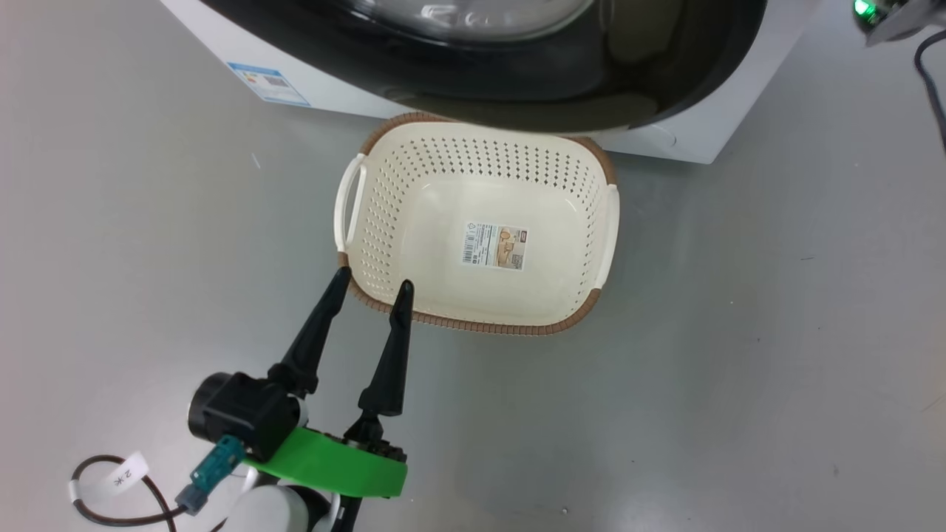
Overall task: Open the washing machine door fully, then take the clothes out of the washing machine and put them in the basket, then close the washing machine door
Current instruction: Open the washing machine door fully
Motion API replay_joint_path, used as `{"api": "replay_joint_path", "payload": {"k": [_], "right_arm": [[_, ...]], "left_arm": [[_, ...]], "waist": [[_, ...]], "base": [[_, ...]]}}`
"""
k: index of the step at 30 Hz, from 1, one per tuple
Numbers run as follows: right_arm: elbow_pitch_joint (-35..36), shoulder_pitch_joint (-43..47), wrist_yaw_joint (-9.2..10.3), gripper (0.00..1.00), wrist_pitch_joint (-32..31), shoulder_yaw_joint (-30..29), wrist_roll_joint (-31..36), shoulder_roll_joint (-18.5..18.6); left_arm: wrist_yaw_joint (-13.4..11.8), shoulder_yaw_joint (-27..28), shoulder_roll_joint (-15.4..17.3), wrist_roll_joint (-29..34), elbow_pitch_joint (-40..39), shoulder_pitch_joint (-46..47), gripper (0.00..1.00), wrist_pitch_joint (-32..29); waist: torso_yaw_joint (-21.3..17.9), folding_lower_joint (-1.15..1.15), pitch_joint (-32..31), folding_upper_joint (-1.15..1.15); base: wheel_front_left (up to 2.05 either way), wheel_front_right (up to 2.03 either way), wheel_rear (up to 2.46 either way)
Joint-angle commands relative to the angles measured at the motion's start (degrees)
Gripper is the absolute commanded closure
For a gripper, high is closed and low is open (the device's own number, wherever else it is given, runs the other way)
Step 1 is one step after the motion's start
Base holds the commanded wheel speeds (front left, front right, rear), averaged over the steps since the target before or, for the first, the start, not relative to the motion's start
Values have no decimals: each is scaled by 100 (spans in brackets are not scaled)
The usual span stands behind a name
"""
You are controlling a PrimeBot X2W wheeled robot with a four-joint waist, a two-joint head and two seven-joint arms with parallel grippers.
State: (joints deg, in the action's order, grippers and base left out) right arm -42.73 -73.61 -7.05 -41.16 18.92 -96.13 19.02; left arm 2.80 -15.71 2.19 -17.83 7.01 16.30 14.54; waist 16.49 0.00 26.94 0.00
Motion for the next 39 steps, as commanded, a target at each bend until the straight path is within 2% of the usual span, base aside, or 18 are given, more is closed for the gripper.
{"api": "replay_joint_path", "payload": {"k": [1,9,18,39], "right_arm": [[243,201,-44,100,-99,64,38,-211],[583,613,-44,100,-221,79,60,-264],[1314,1458,-44,100,-223,169,192,-417],[2180,3195,-44,100,-223,369,313,-741]], "left_arm": [[-52,149,69,-35,-138,5,0,46],[-52,143,69,-3,-103,-53,0,46],[-45,209,69,34,-61,-298,0,46],[-73,452,69,135,-19,-1116,0,46]], "waist": [[-21,0,-37,0],[-71,0,-225,0],[-77,0,-680,0],[198,0,-1742,0]], "base": [[0,0,0],[0,0,0],[0,0,0],[0,0,0]]}}
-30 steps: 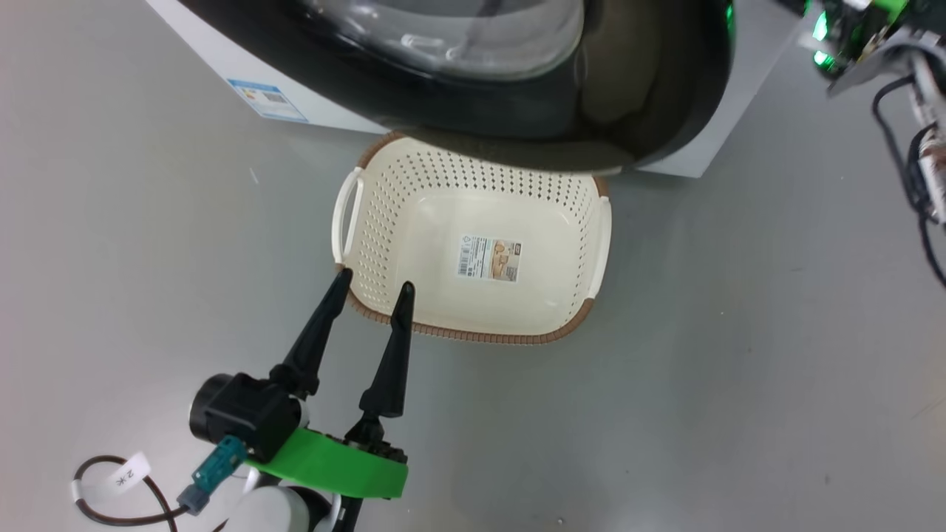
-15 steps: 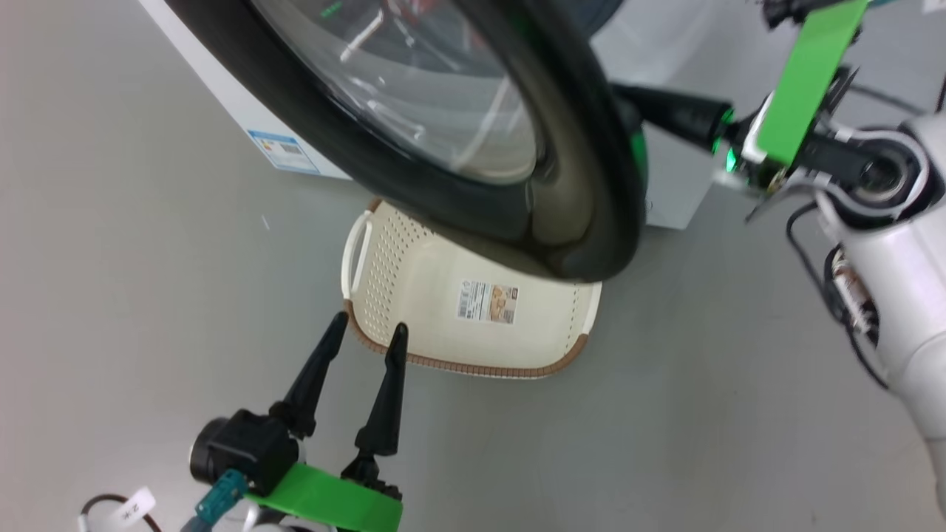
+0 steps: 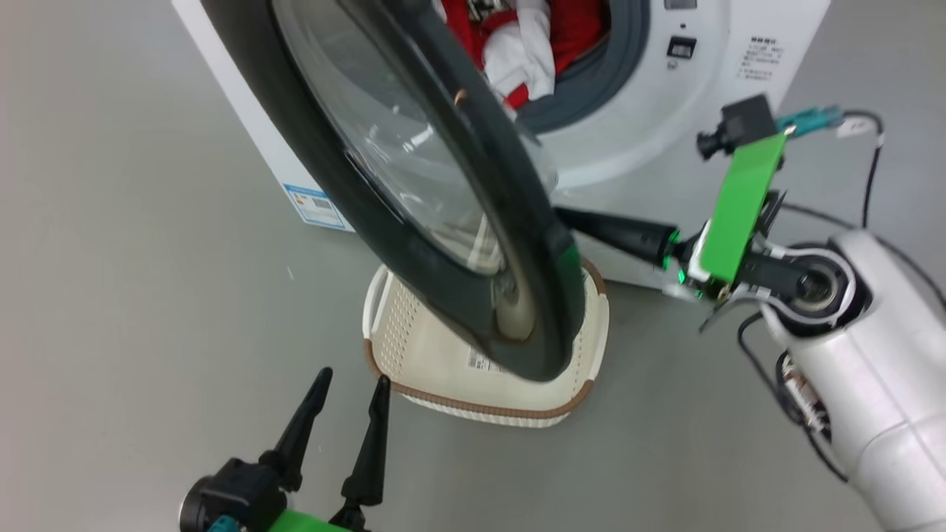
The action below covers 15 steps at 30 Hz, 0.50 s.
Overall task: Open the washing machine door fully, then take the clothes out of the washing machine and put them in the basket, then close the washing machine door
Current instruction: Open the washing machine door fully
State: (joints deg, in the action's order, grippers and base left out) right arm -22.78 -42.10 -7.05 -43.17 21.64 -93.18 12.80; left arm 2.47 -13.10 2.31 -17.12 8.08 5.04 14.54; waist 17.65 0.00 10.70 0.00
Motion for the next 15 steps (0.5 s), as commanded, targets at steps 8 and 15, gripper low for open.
{"api": "replay_joint_path", "payload": {"k": [8,15], "right_arm": [[454,510,-44,100,59,151,87,-345],[561,782,-44,100,202,191,170,-530]], "left_arm": [[-25,309,56,126,-134,-224,0,46],[-6,391,56,150,-120,-320,0,46]], "waist": [[285,0,-375,0],[490,0,-523,0]], "base": [[0,0,0],[0,0,0]]}}
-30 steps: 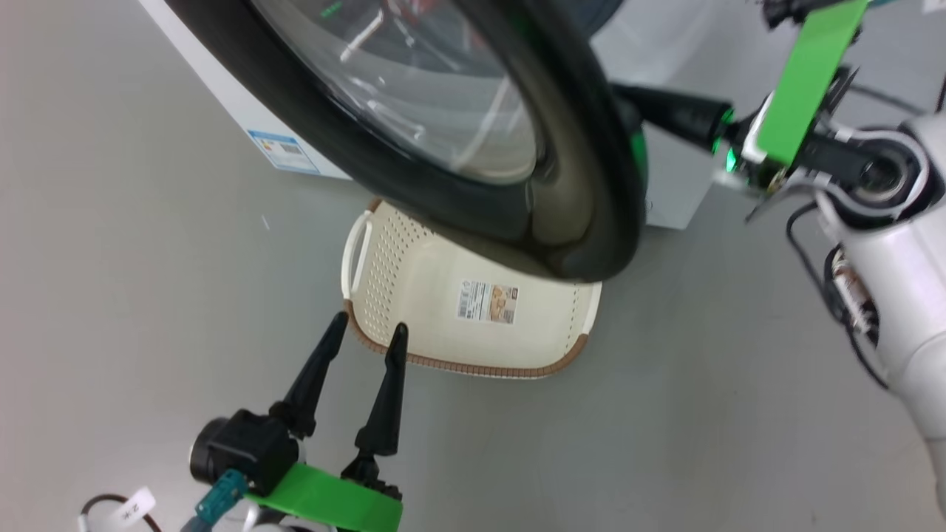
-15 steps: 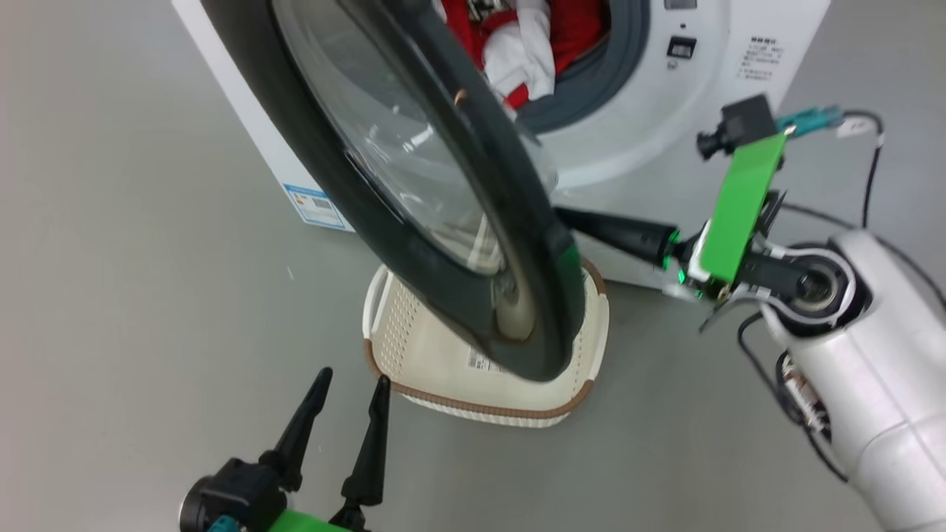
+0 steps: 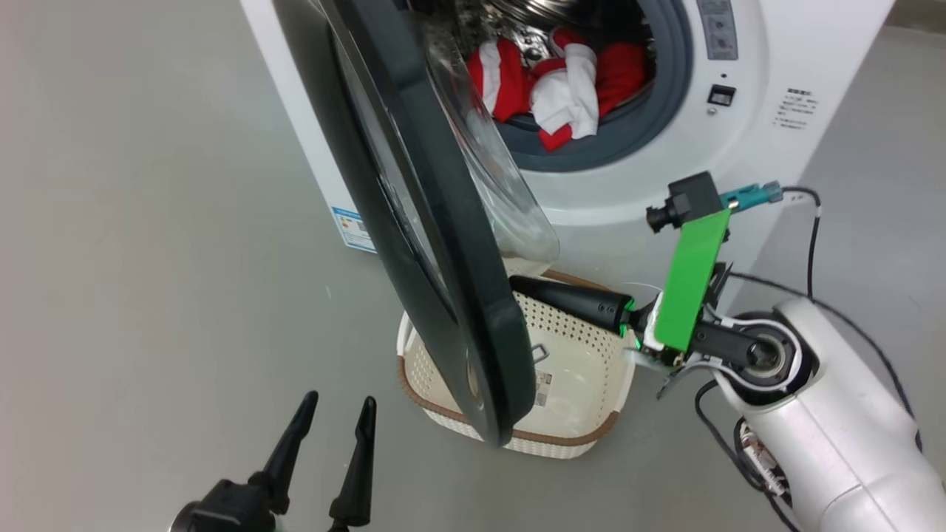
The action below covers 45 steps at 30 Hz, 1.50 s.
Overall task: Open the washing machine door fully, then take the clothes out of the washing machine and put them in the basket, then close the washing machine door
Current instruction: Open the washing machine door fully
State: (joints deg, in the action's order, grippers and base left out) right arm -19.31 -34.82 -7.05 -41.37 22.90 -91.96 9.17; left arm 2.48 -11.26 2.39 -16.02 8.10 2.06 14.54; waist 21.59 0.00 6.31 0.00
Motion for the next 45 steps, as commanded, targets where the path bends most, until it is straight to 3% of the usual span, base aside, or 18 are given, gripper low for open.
{"api": "replay_joint_path", "payload": {"k": [1,27,45], "right_arm": [[219,86,-44,100,37,69,56,-187],[193,342,-44,100,515,431,281,-535],[75,82,-44,100,858,915,247,-618]], "left_arm": [[-6,206,49,38,-120,-29,0,46],[-115,317,49,72,-70,-154,0,46],[-188,443,49,30,-186,-157,0,46]], "waist": [[130,0,-104,0],[784,0,-371,0],[847,0,-250,0]], "base": [[0,0,0],[0,0,0],[0,0,0]]}}
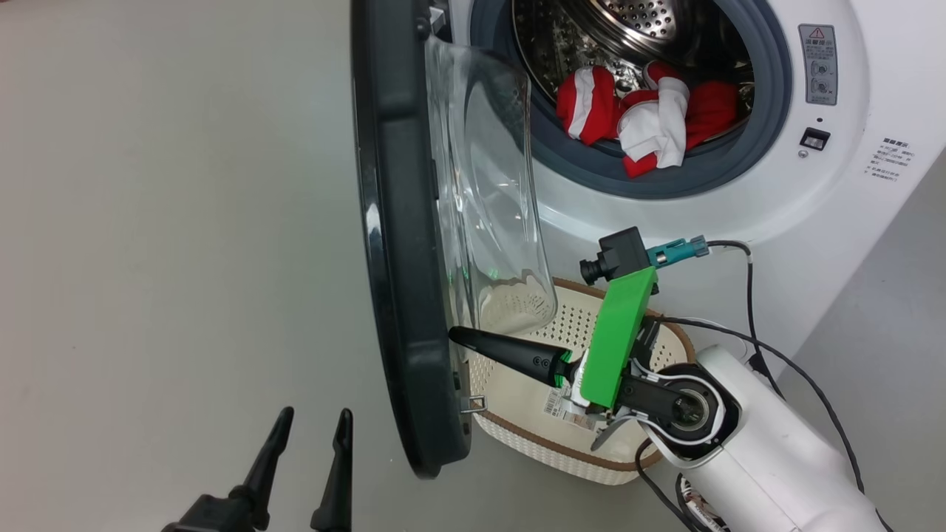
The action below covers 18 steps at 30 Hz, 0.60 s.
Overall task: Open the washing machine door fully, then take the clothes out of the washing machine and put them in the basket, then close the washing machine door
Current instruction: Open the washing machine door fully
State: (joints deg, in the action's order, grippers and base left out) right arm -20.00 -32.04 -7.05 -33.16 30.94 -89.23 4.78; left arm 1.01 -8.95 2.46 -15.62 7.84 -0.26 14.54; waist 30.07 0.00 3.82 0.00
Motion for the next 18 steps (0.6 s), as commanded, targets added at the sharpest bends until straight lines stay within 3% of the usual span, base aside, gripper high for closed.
{"api": "replay_joint_path", "payload": {"k": [1,7,9,10,11,12,13,18], "right_arm": [[138,-196,-44,100,65,126,-30,-180],[100,-136,-44,100,179,75,-6,-110],[79,-92,-44,67,247,49,12,-68],[72,-61,-44,56,281,39,19,-48],[64,-31,-44,32,311,37,29,-31],[64,-31,-44,32,311,37,29,-31],[56,1,-44,0,338,37,43,-6],[4,186,-44,0,485,22,86,144]], "left_arm": [[-40,216,42,-11,-161,76,0,46],[-13,230,42,-7,-149,67,0,46],[-7,230,42,-6,-131,67,0,46],[-2,230,42,-4,-122,66,0,46],[2,241,42,-7,-118,62,0,46],[2,241,42,-7,-118,62,0,46],[15,250,42,-13,-119,59,0,46],[42,324,42,-19,-141,32,0,46]], "waist": [[-5,0,-6,0],[-26,0,-41,0],[-38,0,-69,0],[-46,0,-83,0],[-72,0,-91,0],[-72,0,-91,0],[-97,0,-96,0],[-228,0,-91,0]], "base": [[0,0,0],[0,0,0],[0,0,0],[0,0,0],[0,0,0],[0,0,0],[0,0,0],[0,0,0]]}}
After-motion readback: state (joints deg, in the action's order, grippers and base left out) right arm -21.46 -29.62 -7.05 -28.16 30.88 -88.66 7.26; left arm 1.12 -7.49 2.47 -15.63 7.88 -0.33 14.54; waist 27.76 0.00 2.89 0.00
